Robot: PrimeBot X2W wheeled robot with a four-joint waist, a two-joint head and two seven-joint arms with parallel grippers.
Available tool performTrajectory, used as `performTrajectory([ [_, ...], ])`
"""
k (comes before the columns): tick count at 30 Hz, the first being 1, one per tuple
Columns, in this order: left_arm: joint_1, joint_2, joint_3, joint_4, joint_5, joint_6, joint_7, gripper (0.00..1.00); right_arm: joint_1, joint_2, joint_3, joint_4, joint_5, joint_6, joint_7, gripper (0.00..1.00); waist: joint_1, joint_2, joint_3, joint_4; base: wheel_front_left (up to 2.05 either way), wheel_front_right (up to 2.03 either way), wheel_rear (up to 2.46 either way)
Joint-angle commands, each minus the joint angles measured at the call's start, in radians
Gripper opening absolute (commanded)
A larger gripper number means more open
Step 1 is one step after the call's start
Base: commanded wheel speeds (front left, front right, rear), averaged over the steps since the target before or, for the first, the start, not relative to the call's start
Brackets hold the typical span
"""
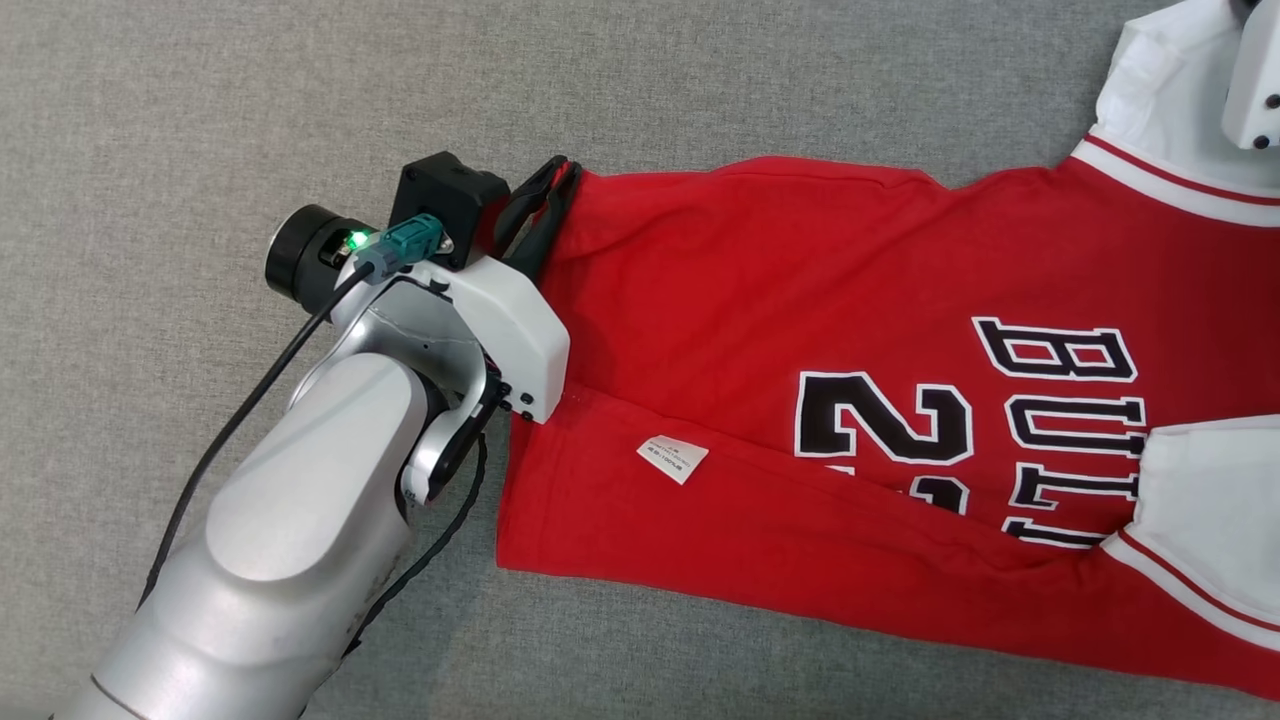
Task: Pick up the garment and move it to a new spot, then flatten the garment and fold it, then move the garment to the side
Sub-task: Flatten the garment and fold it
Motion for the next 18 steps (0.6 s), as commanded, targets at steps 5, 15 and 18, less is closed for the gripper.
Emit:
performTrajectory([
  [5,-0.018,0.011,0.011,0.000,-0.008,0.009,-0.011,0.00,-0.014,0.004,-0.010,0.026,0.005,0.000,-0.068,0.00,0.0000,0.0000,-0.007,-0.014,0.00,0.00,0.00],
  [15,0.028,0.057,0.037,-0.050,-0.023,0.023,-0.027,0.00,0.092,-0.067,0.126,-0.147,0.202,0.000,-0.179,0.00,0.0000,0.0000,-0.074,-0.083,0.00,0.00,0.00],
  [18,0.060,0.082,0.050,-0.085,-0.033,0.037,-0.029,0.00,0.172,-0.126,0.155,-0.255,0.291,0.000,-0.202,0.00,0.0000,0.0000,-0.100,-0.108,0.00,0.00,0.00],
])
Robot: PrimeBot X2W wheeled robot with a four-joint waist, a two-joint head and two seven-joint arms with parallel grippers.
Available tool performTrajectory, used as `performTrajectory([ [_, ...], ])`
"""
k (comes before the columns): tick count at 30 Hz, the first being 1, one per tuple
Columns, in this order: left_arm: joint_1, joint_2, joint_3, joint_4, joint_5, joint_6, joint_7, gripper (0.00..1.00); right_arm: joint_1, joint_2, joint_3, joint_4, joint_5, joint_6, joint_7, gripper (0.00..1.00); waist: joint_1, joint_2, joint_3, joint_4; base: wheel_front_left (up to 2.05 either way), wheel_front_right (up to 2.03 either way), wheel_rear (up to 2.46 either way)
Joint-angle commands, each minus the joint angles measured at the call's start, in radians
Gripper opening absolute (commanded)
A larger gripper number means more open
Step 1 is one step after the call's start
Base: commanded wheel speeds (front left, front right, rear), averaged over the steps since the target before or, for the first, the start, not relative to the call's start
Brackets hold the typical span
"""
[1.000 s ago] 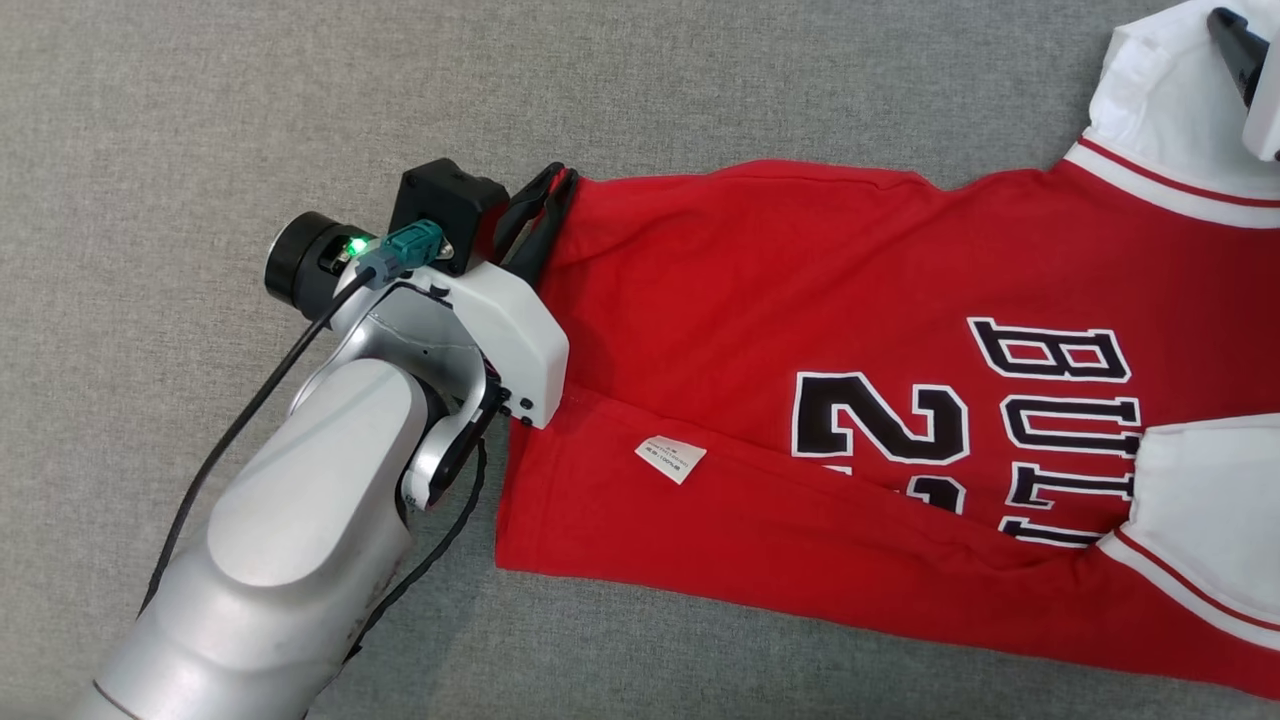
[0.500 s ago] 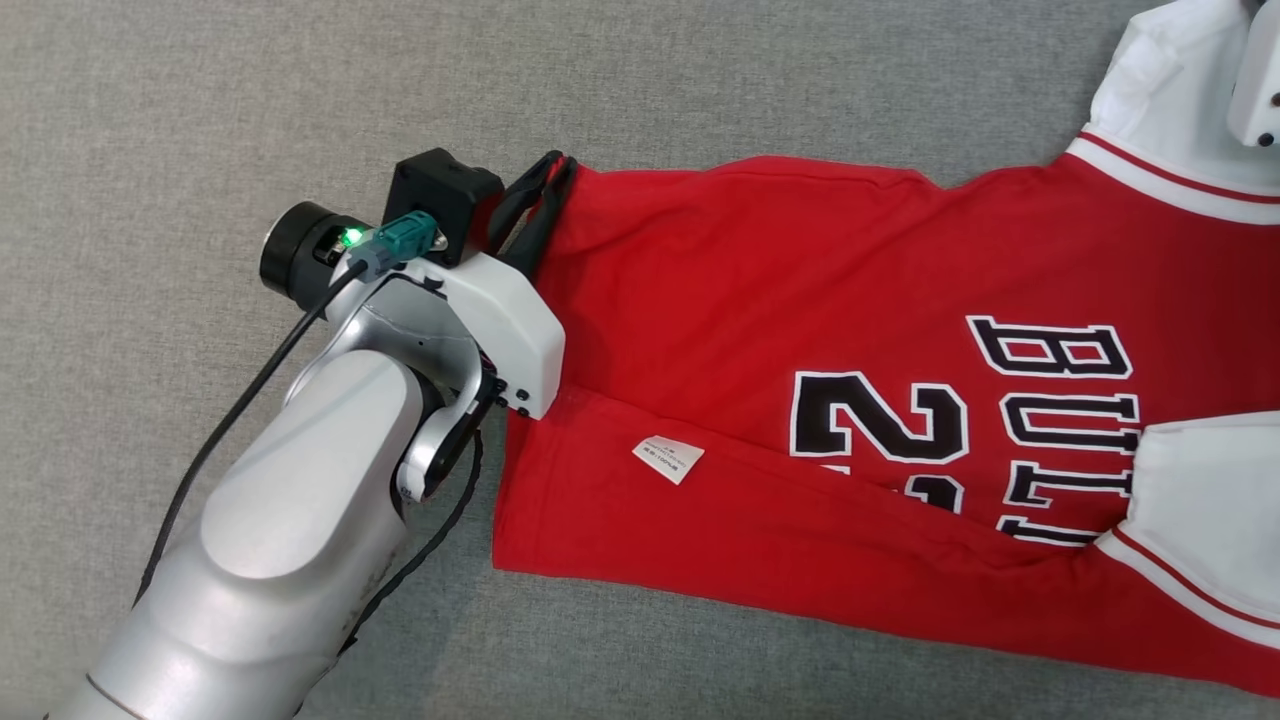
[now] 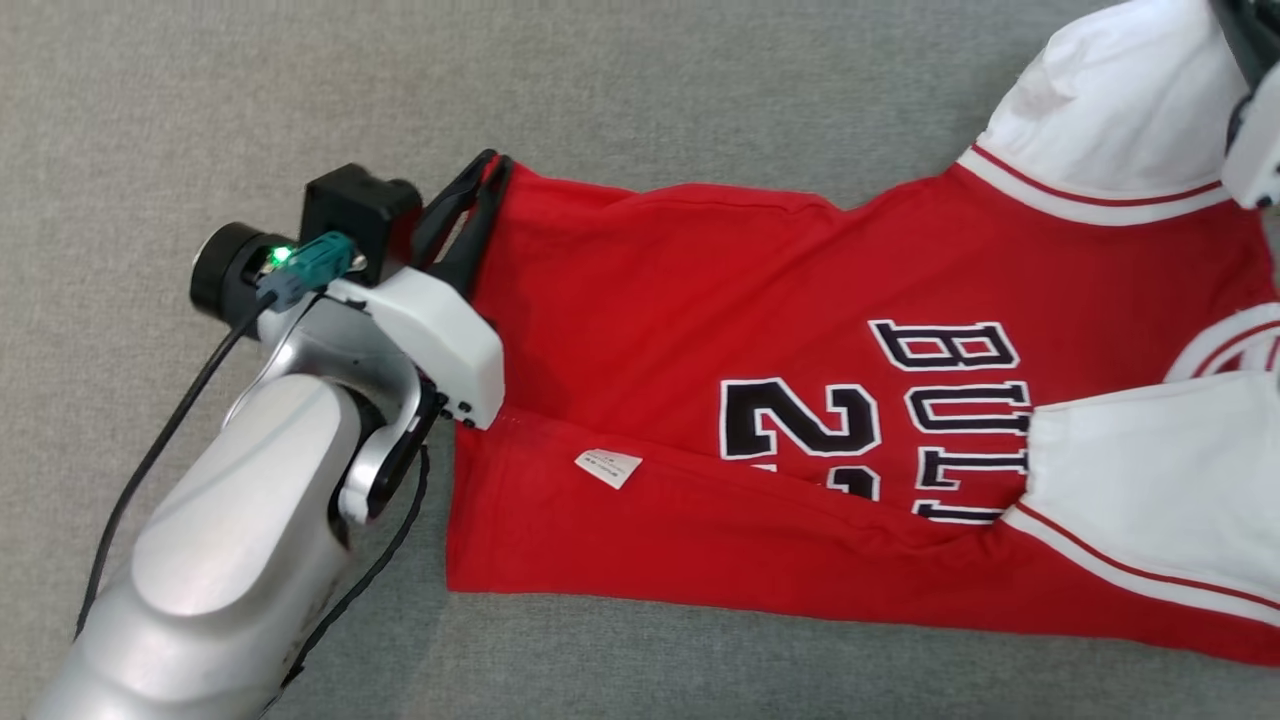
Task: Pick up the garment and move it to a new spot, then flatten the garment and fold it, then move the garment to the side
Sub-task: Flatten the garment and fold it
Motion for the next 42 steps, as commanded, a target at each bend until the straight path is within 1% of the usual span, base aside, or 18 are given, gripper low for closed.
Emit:
performTrajectory([
  [1,0.021,0.015,0.011,-0.019,-0.010,0.012,-0.005,0.00,0.045,-0.027,0.003,-0.043,0.034,0.000,-0.014,0.00,0.0000,-0.0001,-0.028,-0.028,0.00,0.00,0.00],
  [6,0.099,0.066,0.038,-0.110,-0.029,0.043,0.006,0.00,0.206,-0.094,-0.019,-0.215,0.135,0.000,-0.048,0.00,0.0000,-0.0001,-0.065,-0.065,0.00,0.00,0.00],
  [9,0.148,0.095,0.050,-0.175,-0.042,0.059,0.018,0.00,0.312,-0.110,-0.043,-0.313,0.165,0.000,-0.059,0.00,0.0000,-0.0001,-0.089,-0.079,0.00,0.00,0.00],
  [12,0.201,0.122,0.068,-0.254,-0.060,0.076,0.027,0.00,0.417,-0.109,-0.079,-0.412,0.187,0.000,-0.066,0.00,0.0000,-0.0001,-0.110,-0.092,0.00,0.00,0.00],
  [16,0.289,0.149,0.091,-0.347,-0.078,0.113,0.017,0.00,0.569,-0.074,-0.133,-0.533,0.192,0.000,-0.069,0.00,0.0000,-0.0001,-0.133,-0.110,0.00,0.00,0.00],
  [20,0.390,0.136,0.132,-0.390,-0.124,0.155,-0.026,0.00,0.727,-0.030,-0.203,-0.631,0.168,0.000,-0.067,0.00,0.0000,-0.0001,-0.144,-0.119,0.00,0.00,0.00],
  [23,0.453,0.122,0.162,-0.382,-0.155,0.173,-0.072,0.00,0.827,0.012,-0.253,-0.680,0.150,0.000,-0.061,0.00,0.0000,-0.0001,-0.147,-0.124,0.00,0.00,0.00],
  [27,0.519,0.109,0.188,-0.365,-0.186,0.180,-0.121,0.00,0.926,0.065,-0.325,-0.739,0.120,0.000,-0.066,0.00,0.0000,-0.0001,-0.148,-0.127,0.00,0.00,0.00],
  [28,0.519,0.109,0.188,-0.365,-0.186,0.180,-0.121,0.00,0.926,0.065,-0.325,-0.739,0.120,0.000,-0.066,0.00,0.0000,-0.0001,-0.148,-0.127,0.00,0.00,0.00],
  [34,0.590,0.094,0.205,-0.334,-0.221,0.176,-0.161,0.00,1.028,0.142,-0.386,-0.802,0.092,0.000,-0.053,0.00,0.0000,-0.0001,-0.152,-0.133,0.00,0.00,0.00],
  [39,0.624,0.075,0.204,-0.301,-0.244,0.167,-0.180,0.00,1.068,0.184,-0.416,-0.794,0.070,0.000,-0.051,0.00,0.0000,-0.0001,-0.160,-0.138,0.00,0.00,0.00],
  [41,0.637,0.072,0.199,-0.286,-0.249,0.168,-0.184,0.00,1.075,0.192,-0.427,-0.781,0.053,0.000,-0.059,0.00,0.0000,-0.0001,-0.164,-0.138,0.00,0.00,0.00],
  [42,0.646,0.069,0.194,-0.268,-0.253,0.164,-0.185,0.00,1.079,0.207,-0.420,-0.760,0.055,0.000,-0.058,0.00,0.0000,-0.0001,-0.169,-0.138,0.00,0.00,0.00],
])
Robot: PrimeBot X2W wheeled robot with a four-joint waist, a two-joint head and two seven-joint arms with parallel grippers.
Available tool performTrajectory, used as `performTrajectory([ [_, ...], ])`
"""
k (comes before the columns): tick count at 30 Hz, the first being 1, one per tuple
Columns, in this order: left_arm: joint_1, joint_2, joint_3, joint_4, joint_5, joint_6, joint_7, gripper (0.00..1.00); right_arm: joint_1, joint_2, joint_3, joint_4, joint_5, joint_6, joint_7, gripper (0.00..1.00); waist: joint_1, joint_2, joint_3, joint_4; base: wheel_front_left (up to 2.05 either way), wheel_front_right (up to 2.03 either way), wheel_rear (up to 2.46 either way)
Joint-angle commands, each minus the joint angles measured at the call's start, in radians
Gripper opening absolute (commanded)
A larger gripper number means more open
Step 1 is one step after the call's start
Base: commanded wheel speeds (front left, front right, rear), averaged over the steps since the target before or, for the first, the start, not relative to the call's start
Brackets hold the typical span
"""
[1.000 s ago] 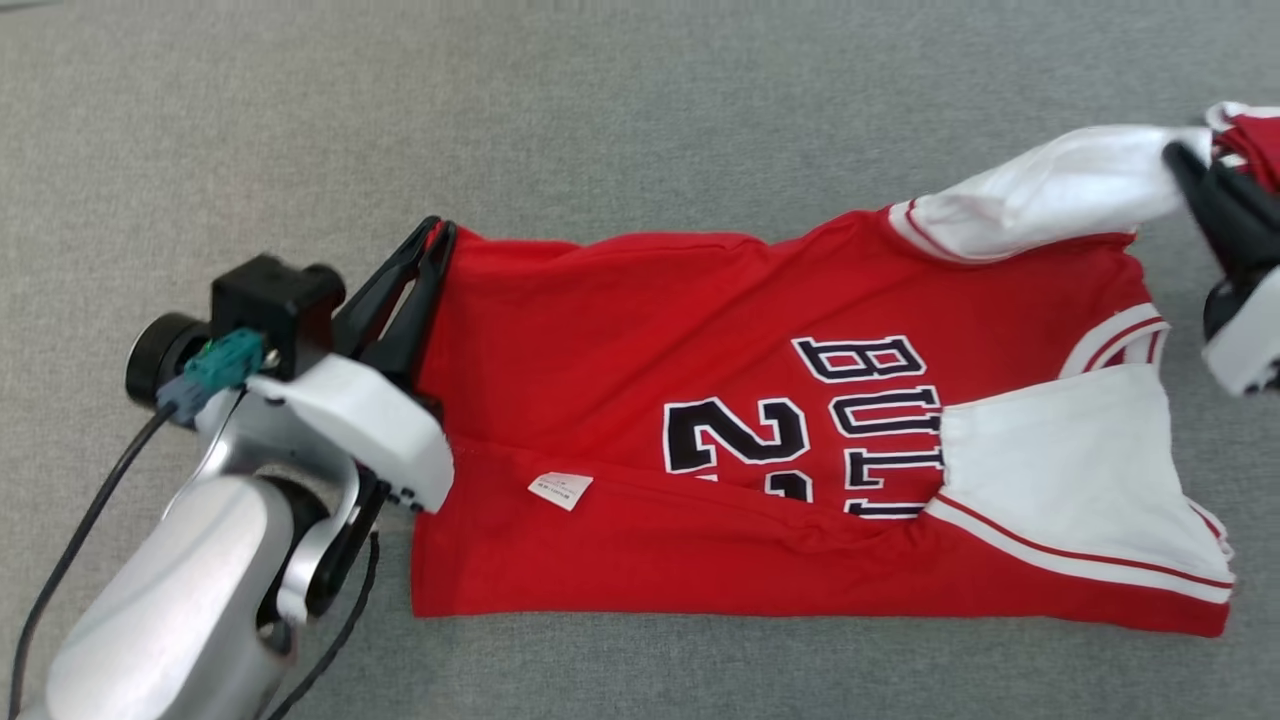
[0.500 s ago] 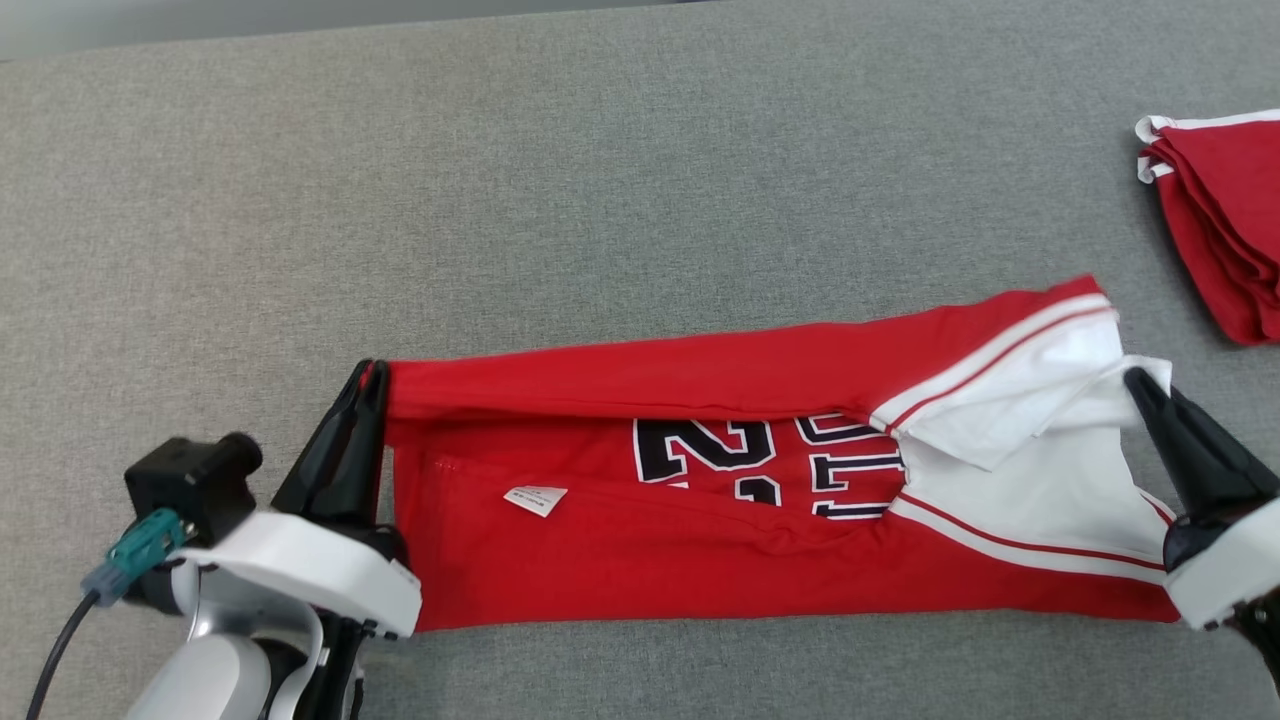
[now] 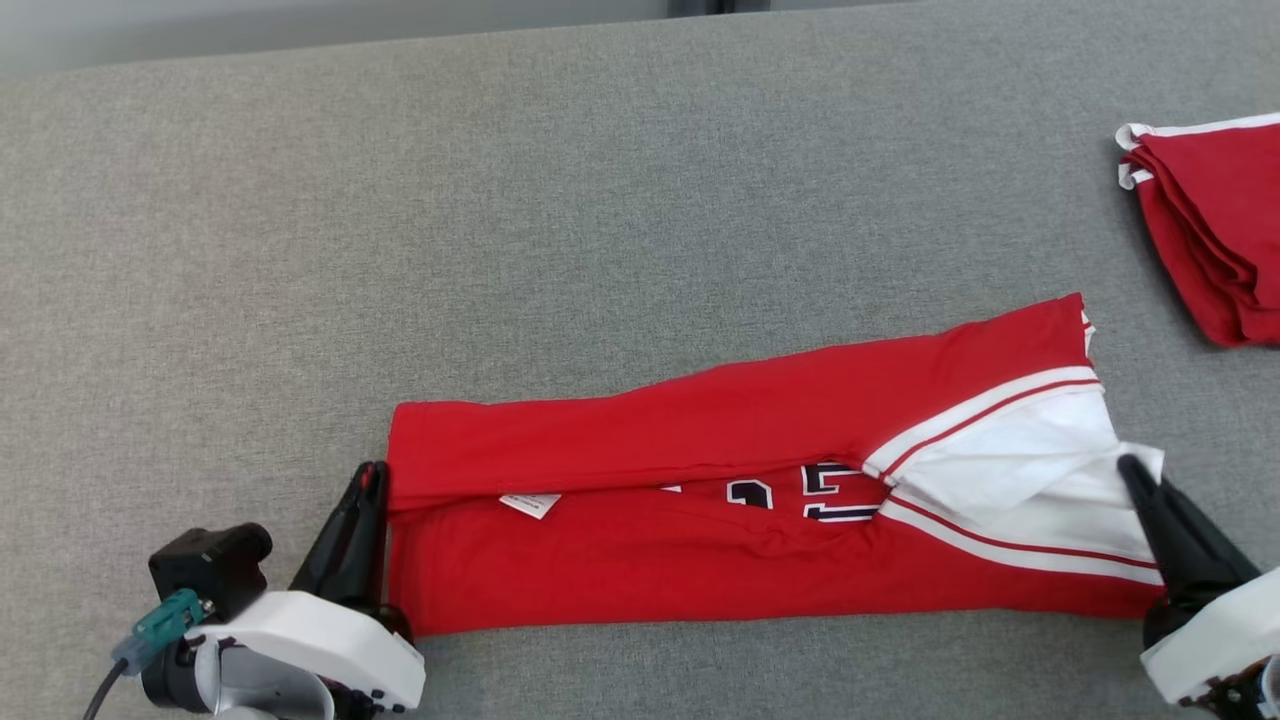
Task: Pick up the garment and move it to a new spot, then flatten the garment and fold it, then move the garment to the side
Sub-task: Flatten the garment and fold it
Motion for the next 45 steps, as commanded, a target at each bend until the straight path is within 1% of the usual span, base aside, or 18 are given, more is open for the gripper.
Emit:
performTrajectory([
  [1,0.009,0.000,0.000,0.008,-0.009,-0.007,-0.003,0.00,0.011,0.000,-0.004,0.009,-0.007,0.000,-0.007,0.15,0.0000,0.0000,-0.004,0.000,0.00,0.00,0.00],
  [2,0.011,-0.005,-0.004,0.016,-0.012,-0.009,-0.005,0.00,0.013,0.003,-0.006,0.020,-0.012,0.000,-0.011,0.35,0.0000,0.0000,-0.008,0.002,0.00,0.00,0.00],
  [3,0.012,-0.009,-0.005,0.026,-0.012,-0.011,-0.009,0.00,0.016,0.012,-0.008,0.032,-0.012,0.000,-0.012,0.47,0.0000,0.0000,-0.013,0.003,0.00,0.00,0.00],
  [4,0.014,-0.013,-0.008,0.035,-0.014,-0.015,-0.012,0.27,0.019,0.018,-0.009,0.038,-0.013,0.000,-0.016,0.79,0.0000,0.0000,-0.017,0.003,0.00,0.00,0.00],
  [5,0.020,-0.017,-0.011,0.042,-0.017,-0.018,-0.017,0.84,0.024,0.020,-0.013,0.044,-0.017,0.000,-0.020,1.00,0.0000,0.0000,-0.021,0.004,0.00,0.00,0.00],
  [6,0.028,-0.021,-0.013,0.048,-0.023,-0.018,-0.020,1.00,0.032,0.020,-0.017,0.050,-0.021,0.000,-0.023,1.00,0.0000,0.0000,-0.026,0.004,0.00,0.00,0.00],
  [8,0.045,-0.026,-0.016,0.056,-0.028,-0.025,-0.025,1.00,0.049,0.027,-0.030,0.059,-0.027,0.000,-0.032,1.00,0.0000,0.0000,-0.036,0.003,0.00,0.00,0.00],
  [11,0.074,-0.028,-0.013,0.048,-0.038,-0.025,-0.039,1.00,0.076,0.037,-0.055,0.063,-0.033,0.000,-0.040,1.00,0.0000,0.0000,-0.055,0.000,0.00,0.00,0.00],
  [14,0.108,-0.027,0.002,0.024,-0.044,-0.015,-0.062,1.00,0.099,0.044,-0.083,0.059,-0.042,0.000,-0.040,1.00,0.0000,0.0000,-0.074,-0.004,0.00,0.00,0.00],
  [19,0.116,-0.031,0.029,-0.010,-0.017,0.009,-0.123,1.00,0.107,0.052,-0.116,0.045,-0.057,0.000,-0.034,1.00,0.0000,0.0000,-0.115,0.001,0.00,0.00,0.00],
  [22,0.091,-0.039,0.035,-0.015,0.010,0.014,-0.149,1.00,0.090,0.050,-0.138,0.031,-0.064,0.000,-0.031,1.00,0.0000,0.0000,-0.135,0.008,0.00,0.00,0.00],
  [24,0.081,-0.049,0.032,-0.009,0.019,0.010,-0.158,1.00,0.069,0.045,-0.151,0.028,-0.073,0.000,-0.031,1.00,0.0000,0.0000,-0.147,0.012,0.00,0.00,0.00],
  [30,0.050,-0.069,0.027,0.024,0.044,-0.004,-0.172,1.00,-0.015,0.034,-0.141,0.066,-0.090,0.000,-0.009,1.00,0.0000,0.0000,-0.164,0.021,0.00,0.00,0.00],
  [36,0.040,-0.098,0.026,0.046,0.058,-0.016,-0.183,1.00,-0.116,0.021,-0.103,0.186,-0.123,0.000,0.032,1.00,0.0000,0.0000,-0.173,0.050,0.00,0.00,0.00],
  [40,0.031,-0.110,0.030,0.052,0.068,-0.024,-0.186,1.00,-0.178,-0.005,-0.076,0.301,-0.149,0.000,0.047,1.00,0.0000,0.0000,-0.171,0.071,0.00,0.00,0.00],
  [45,0.025,-0.119,0.049,0.048,0.079,-0.026,-0.188,1.00,-0.239,-0.021,-0.035,0.460,-0.161,0.000,0.053,1.00,0.0000,0.0000,-0.165,0.093,0.00,0.00,0.00],
])
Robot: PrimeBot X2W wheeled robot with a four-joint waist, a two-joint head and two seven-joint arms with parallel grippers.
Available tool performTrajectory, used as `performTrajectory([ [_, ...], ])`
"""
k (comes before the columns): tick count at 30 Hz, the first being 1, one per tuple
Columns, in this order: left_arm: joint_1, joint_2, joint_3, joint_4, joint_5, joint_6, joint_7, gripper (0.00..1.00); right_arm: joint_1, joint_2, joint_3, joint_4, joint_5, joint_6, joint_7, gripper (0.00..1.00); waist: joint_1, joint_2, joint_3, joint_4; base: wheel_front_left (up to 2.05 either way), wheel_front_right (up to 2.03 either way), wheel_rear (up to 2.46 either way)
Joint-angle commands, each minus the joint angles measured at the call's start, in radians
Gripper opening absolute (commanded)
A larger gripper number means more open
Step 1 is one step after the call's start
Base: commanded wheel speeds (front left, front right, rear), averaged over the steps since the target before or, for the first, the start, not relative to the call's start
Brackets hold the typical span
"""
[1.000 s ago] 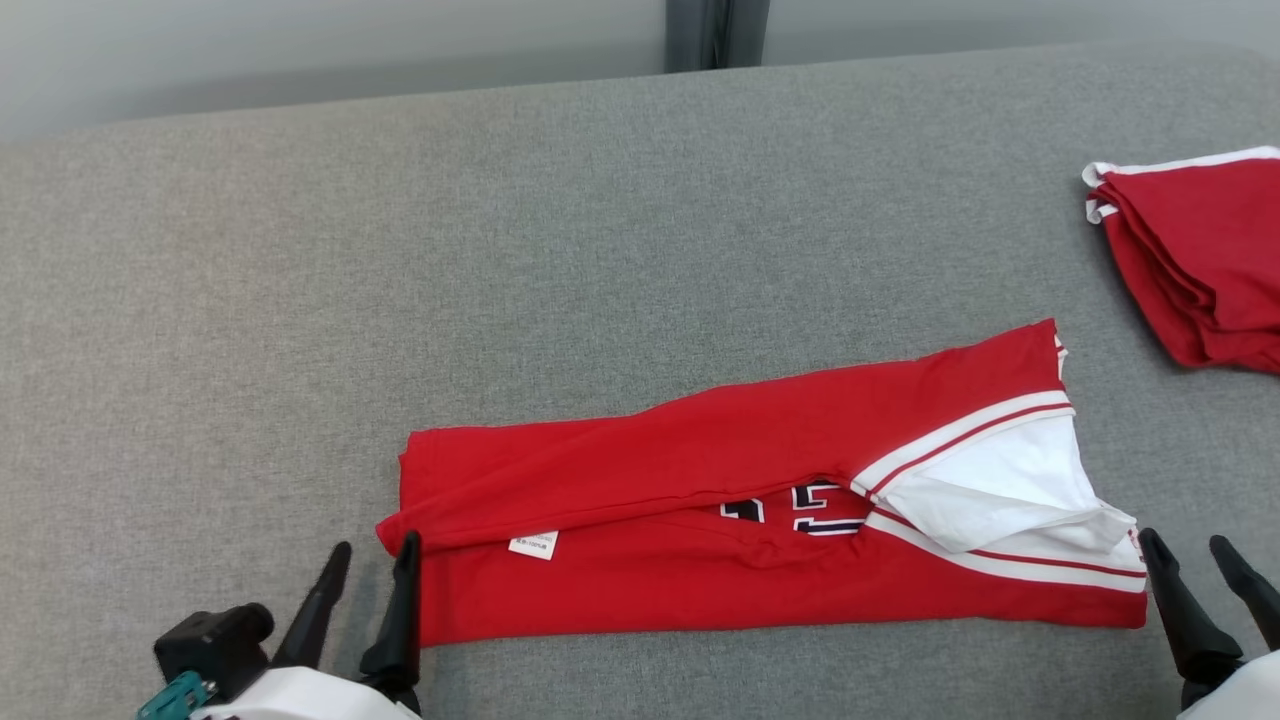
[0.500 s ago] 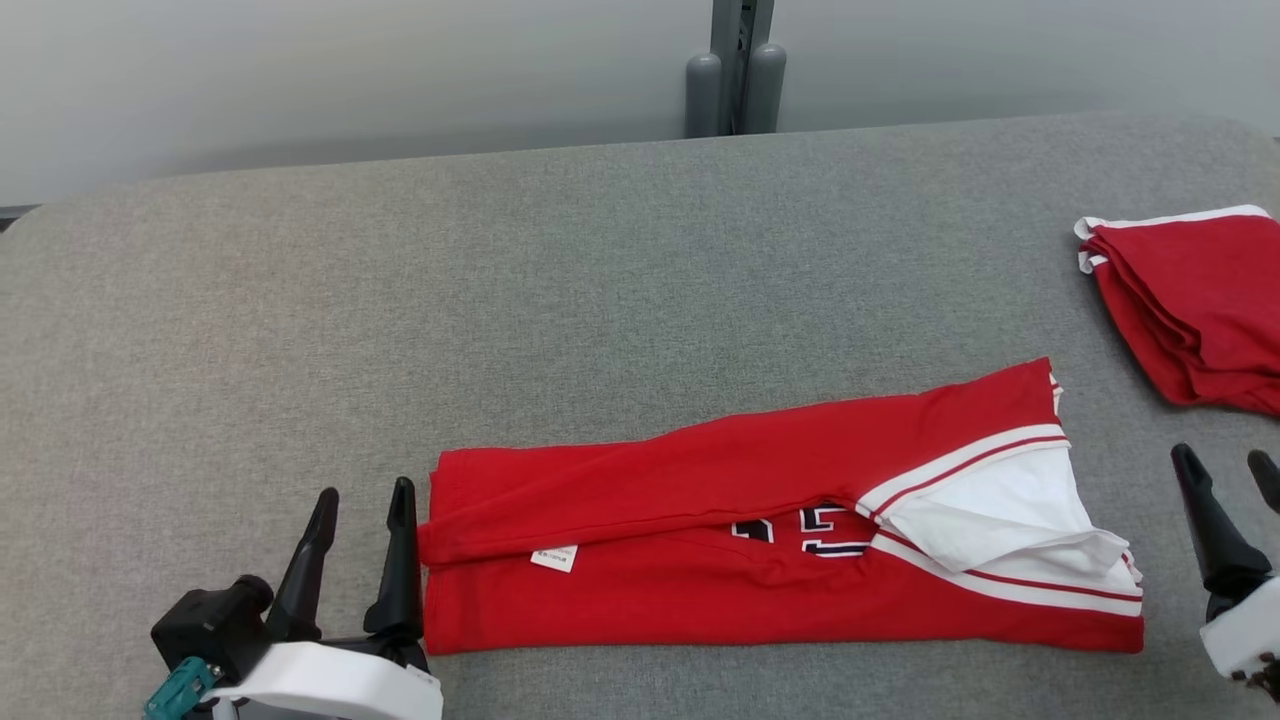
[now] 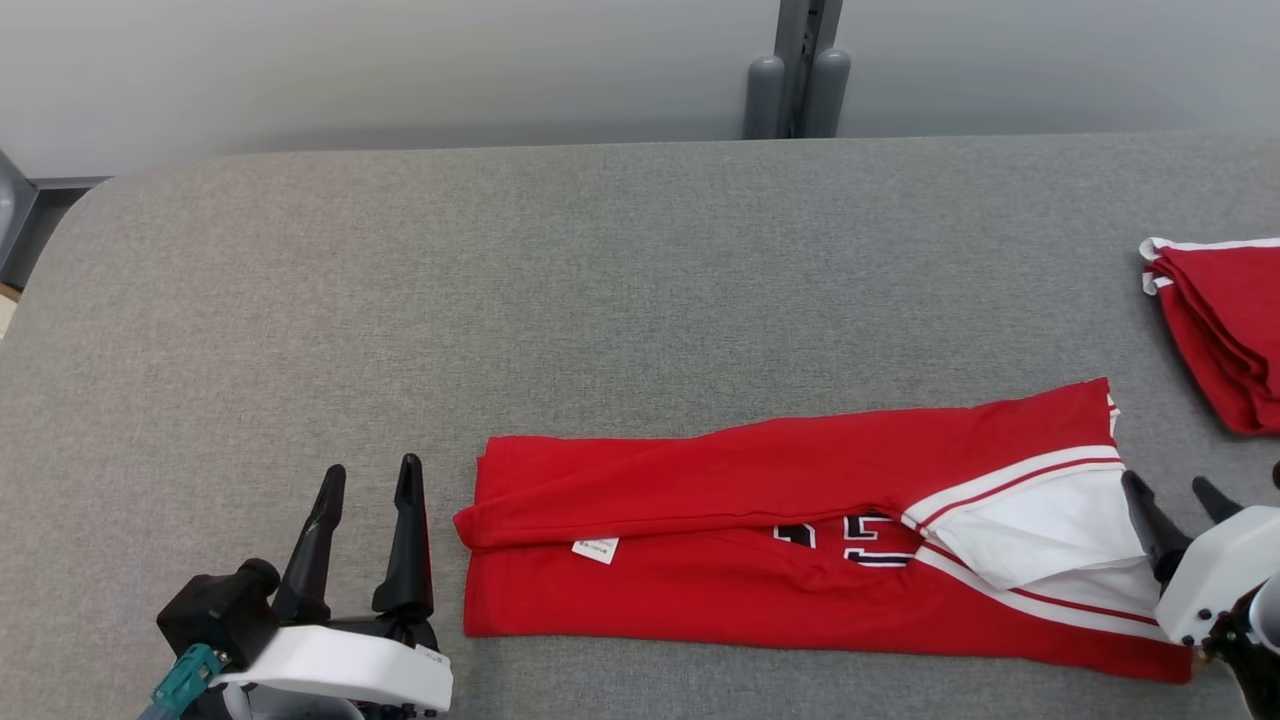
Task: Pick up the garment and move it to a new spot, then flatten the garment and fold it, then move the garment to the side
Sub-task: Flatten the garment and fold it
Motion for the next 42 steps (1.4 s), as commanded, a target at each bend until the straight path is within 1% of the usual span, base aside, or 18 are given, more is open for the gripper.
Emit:
performTrajectory([
  [1,-0.011,0.002,0.007,-0.001,0.008,-0.002,-0.005,1.00,-0.018,-0.008,0.008,0.036,0.003,0.000,0.000,1.00,0.0000,-0.0001,0.003,0.006,0.00,0.00,0.00],
  [5,-0.009,-0.005,0.025,-0.001,0.016,-0.008,-0.006,1.00,-0.040,-0.008,0.047,0.130,0.018,0.000,-0.014,1.00,0.0000,-0.0001,0.009,0.016,0.00,0.00,0.00],
  [9,-0.005,-0.012,0.039,-0.002,0.023,-0.012,-0.007,1.00,-0.044,-0.016,0.100,0.183,0.047,0.000,-0.032,1.00,0.0000,-0.0001,0.016,0.018,0.00,0.00,0.00],
  [12,-0.002,-0.018,0.048,-0.001,0.028,-0.017,-0.008,1.00,-0.039,-0.015,0.157,0.189,0.077,0.000,-0.038,1.00,0.0000,-0.0001,0.019,0.017,0.00,0.00,0.00],
  [17,0.002,-0.026,0.061,-0.003,0.038,-0.023,-0.008,1.00,-0.023,-0.042,0.252,0.156,0.112,0.001,-0.018,1.00,0.0000,-0.0001,0.022,0.010,0.00,0.00,0.00],
  [22,0.004,-0.038,0.076,-0.001,0.046,-0.030,-0.007,1.00,-0.045,-0.061,0.308,0.160,0.086,0.001,0.026,1.00,0.0000,-0.0001,0.024,0.002,0.00,0.00,0.00],
  [23,0.003,-0.040,0.077,0.000,0.048,-0.033,-0.007,1.00,-0.053,-0.062,0.317,0.171,0.071,0.001,0.036,0.95,0.0000,-0.0001,0.024,0.002,0.00,0.00,0.00],
  [24,0.002,-0.043,0.080,0.002,0.050,-0.036,-0.007,1.00,-0.062,-0.060,0.323,0.184,0.058,0.001,0.046,0.49,0.0000,-0.0001,0.024,0.001,0.00,0.00,0.00],
  [26,-0.001,-0.047,0.083,0.005,0.052,-0.038,-0.007,1.00,-0.083,-0.052,0.336,0.215,0.021,0.001,0.063,0.31,0.0000,-0.0001,0.024,0.002,0.00,0.00,0.00],
  [27,-0.003,-0.049,0.085,0.006,0.052,-0.041,-0.007,1.00,-0.092,-0.047,0.342,0.228,0.006,0.000,0.066,0.26,0.0000,-0.0001,0.025,0.002,0.00,0.00,0.00],
  [28,-0.004,-0.052,0.087,0.008,0.054,-0.043,-0.007,1.00,-0.102,-0.044,0.346,0.243,-0.015,0.000,0.067,0.16,0.0000,-0.0001,0.024,0.002,0.00,0.00,0.00],
  [29,-0.004,-0.052,0.087,0.008,0.054,-0.043,-0.007,1.00,-0.102,-0.044,0.346,0.243,-0.015,0.000,0.067,0.16,0.0000,-0.0001,0.024,0.002,0.00,0.00,0.00],
  [30,-0.005,-0.054,0.088,0.010,0.056,-0.045,-0.007,1.00,-0.113,-0.040,0.351,0.253,-0.033,0.000,0.066,0.00,0.0000,-0.0001,0.024,0.002,0.00,0.00,0.00],
  [33,-0.007,-0.058,0.096,0.014,0.061,-0.047,-0.007,1.00,-0.145,-0.019,0.348,0.277,-0.053,0.000,0.041,0.00,0.0000,-0.0001,0.022,0.000,0.00,0.00,0.00],
  [37,-0.001,-0.062,0.103,0.014,0.070,-0.053,-0.007,1.00,-0.179,-0.014,0.325,0.256,-0.022,0.000,-0.003,0.00,0.0000,-0.0001,0.016,-0.018,0.00,0.00,0.00],
  [42,0.004,-0.063,0.101,0.016,0.077,-0.056,-0.007,1.00,-0.178,-0.069,0.301,0.180,0.031,0.000,-0.024,0.00,0.0000,-0.0001,0.007,-0.059,0.00,0.00,0.00],
])
